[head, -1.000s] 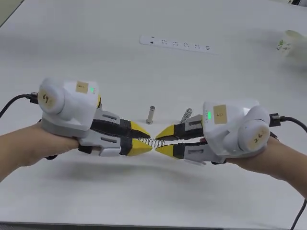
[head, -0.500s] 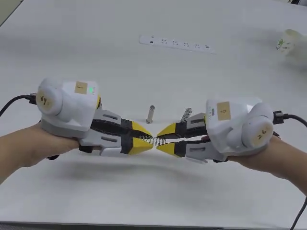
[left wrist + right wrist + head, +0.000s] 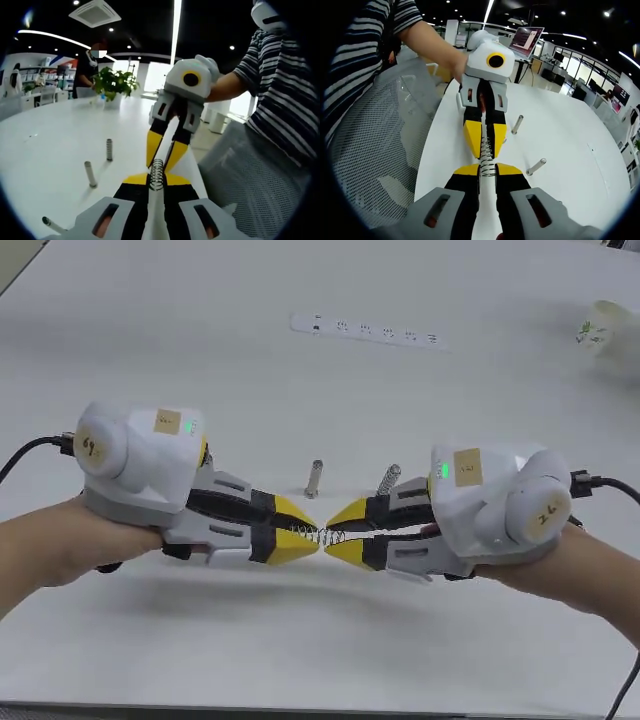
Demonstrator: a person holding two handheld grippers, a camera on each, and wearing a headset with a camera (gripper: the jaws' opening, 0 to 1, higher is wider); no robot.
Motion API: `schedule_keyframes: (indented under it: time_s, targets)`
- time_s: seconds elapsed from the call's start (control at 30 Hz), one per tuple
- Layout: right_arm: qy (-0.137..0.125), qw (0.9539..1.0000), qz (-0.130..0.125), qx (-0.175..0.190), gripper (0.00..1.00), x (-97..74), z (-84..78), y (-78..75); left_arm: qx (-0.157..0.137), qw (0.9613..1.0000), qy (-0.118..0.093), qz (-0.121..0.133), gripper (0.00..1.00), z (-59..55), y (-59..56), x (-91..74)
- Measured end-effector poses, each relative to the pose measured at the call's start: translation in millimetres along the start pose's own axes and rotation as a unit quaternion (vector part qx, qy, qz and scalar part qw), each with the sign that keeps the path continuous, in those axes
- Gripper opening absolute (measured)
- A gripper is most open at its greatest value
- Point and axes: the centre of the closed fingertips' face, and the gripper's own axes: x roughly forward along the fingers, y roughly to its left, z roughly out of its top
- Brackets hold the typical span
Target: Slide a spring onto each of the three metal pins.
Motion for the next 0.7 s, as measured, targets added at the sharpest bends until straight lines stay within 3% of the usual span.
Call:
schedule_keyframes:
  time_s: [0.17,0.53,0.7]
  targets:
    - [0.004,0.9999,0.000,0.013,0.11,-1.1,-5.5,-0.1,-0.002,1.0000,0.000,0.001,0.02,-0.2,0.5,0.4]
    - [0.001,0.9999,0.002,0.016,0.08,-1.5,-5.7,2.1,-0.004,1.0000,0.003,-0.005,0.02,-1.3,-2.0,0.5]
    - [0.009,0.9999,0.001,-0.009,0.07,-4.6,-0.2,1.6,-0.001,0.9999,0.015,0.000,0.02,-7.2,-0.8,1.1]
